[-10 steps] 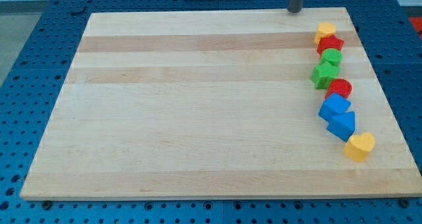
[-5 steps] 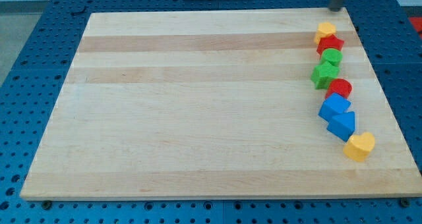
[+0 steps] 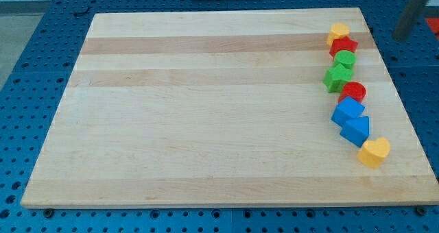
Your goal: Move your arm to bottom right of the board
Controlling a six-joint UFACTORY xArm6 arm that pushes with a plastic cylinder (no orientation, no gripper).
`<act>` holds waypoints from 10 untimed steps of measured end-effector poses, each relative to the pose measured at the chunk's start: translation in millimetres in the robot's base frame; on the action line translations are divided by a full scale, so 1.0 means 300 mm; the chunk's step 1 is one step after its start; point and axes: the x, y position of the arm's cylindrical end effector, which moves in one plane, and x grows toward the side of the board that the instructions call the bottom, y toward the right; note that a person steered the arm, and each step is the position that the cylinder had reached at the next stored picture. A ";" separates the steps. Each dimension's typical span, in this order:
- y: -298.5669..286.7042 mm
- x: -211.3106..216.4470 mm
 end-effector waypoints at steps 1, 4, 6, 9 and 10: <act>-0.001 0.098; -0.001 0.475; -0.003 0.756; -0.289 0.821; -0.481 0.805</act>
